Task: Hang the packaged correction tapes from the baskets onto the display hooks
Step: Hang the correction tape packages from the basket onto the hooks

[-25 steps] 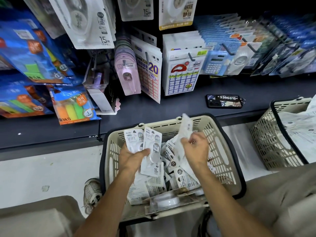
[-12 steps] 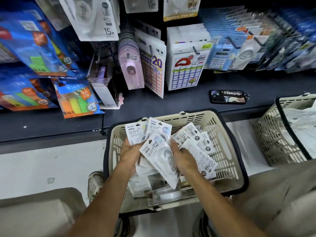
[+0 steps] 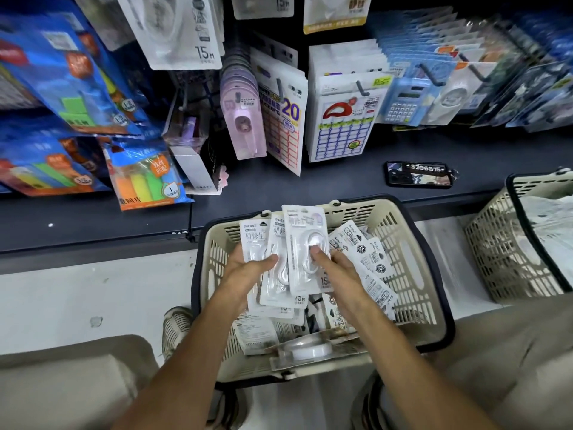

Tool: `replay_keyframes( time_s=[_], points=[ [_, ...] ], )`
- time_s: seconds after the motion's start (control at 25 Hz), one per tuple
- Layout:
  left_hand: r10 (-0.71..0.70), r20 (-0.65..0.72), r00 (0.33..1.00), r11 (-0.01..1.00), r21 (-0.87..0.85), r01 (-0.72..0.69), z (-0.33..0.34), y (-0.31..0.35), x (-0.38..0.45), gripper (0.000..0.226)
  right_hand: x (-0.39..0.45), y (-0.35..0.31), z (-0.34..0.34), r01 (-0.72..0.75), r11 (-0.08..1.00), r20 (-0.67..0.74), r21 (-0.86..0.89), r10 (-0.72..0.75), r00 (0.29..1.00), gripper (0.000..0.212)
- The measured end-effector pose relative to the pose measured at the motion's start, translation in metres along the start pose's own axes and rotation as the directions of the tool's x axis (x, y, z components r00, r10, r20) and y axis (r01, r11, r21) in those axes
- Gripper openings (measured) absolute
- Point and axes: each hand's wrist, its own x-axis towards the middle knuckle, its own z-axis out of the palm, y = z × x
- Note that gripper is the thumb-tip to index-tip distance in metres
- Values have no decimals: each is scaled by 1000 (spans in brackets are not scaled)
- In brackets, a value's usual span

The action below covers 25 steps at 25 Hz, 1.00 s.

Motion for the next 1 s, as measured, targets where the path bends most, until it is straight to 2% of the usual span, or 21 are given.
replay_keyframes(
  time_s=[0.12, 0.2, 0.24, 0.28, 0.32, 0.36, 0.4, 0.44, 0.48, 0.52, 0.56, 0.6, 0.64, 0.68, 0.72, 0.76, 0.8, 0.84, 0.92, 0.96, 1.0],
  points=[
    [-36, 163, 986, 998, -35, 43, 0, 8, -4, 53, 0, -9, 1, 9, 999, 240, 49, -20, 971, 68],
    [-75, 252, 965, 997, 21, 72, 2, 17, -7, 92, -4, -14, 15, 94, 995, 271, -26, -83, 959, 74],
    [-83, 238, 968, 992, 110, 58, 3, 22, -9, 114, -5, -16, 23, 146, 986, 281, -79, -118, 952, 80],
    [-77, 204, 976, 985, 164, 43, 3, 26, -11, 125, -5, -18, 30, 213, 968, 330, -135, -159, 930, 84],
    [-56, 172, 983, 984, 174, 26, 1, 28, -10, 125, -3, -20, 35, 270, 948, 401, -166, -185, 897, 86],
    [-32, 134, 990, 989, 145, 12, -3, 30, -7, 114, -1, -23, 36, 289, 948, 456, -132, -201, 867, 84],
    [-4, 92, 996, 995, 99, -5, -7, 34, -5, 94, 1, -25, 34, 240, 969, 454, -50, -193, 870, 79],
    [15, 46, 999, 998, 64, -18, -10, 39, -4, 77, 4, -25, 30, 169, 985, 388, 25, -166, 907, 71],
    [44, 18, 999, 999, 28, -44, -13, 43, -4, 69, 7, -21, 27, 122, 992, 269, 39, -128, 955, 59],
    [73, -5, 997, 997, 19, -73, -14, 48, -4, 69, 7, -15, 25, 101, 988, 136, -115, -85, 987, 46],
    [106, -32, 994, 993, 57, -104, -15, 50, -4, 73, 7, -2, 23, 69, 914, 51, -399, -54, 997, 37],
    [135, -66, 989, 983, 138, -125, -15, 52, -4, 77, 6, 14, 21, 36, 767, 28, -641, -24, 999, 35],
    [161, -106, 981, 964, 230, -133, -16, 50, -3, 82, 5, 33, 21, 39, 623, 35, -781, -19, 999, 39],
    [181, -148, 972, 938, 323, -125, -17, 46, -3, 86, 4, 48, 22, 60, 527, 43, -848, -44, 998, 39],
    [201, -186, 962, 908, 403, -112, -19, 44, -3, 86, 5, 58, 23, 93, 484, 47, -870, -106, 993, 35],
    [218, -218, 951, 874, 476, -91, -20, 42, -4, 85, 7, 59, 22, 134, 479, 59, -867, -169, 984, 29],
    [235, -242, 941, 836, 545, -69, -21, 42, -4, 85, 9, 52, 19, 174, 532, 70, -829, -210, 975, 21],
    [246, -254, 936, 793, 608, -44, -22, 43, -5, 87, 10, 40, 15, 204, 651, 81, -731, -214, 973, 18],
    [252, -250, 935, 743, 669, -21, -20, 46, -6, 90, 6, 4, 5, 255, 853, 48, -455, -262, 964, 34],
    [242, -247, 938, 748, 663, -18, -18, 49, -6, 93, 2, -16, 1, 310, 885, 28, -348, -321, 947, 36],
    [218, -242, 945, 790, 613, -26, -15, 52, -8, 94, -4, -34, 0, 411, 863, 37, -292, -420, 907, 36]
  ],
)
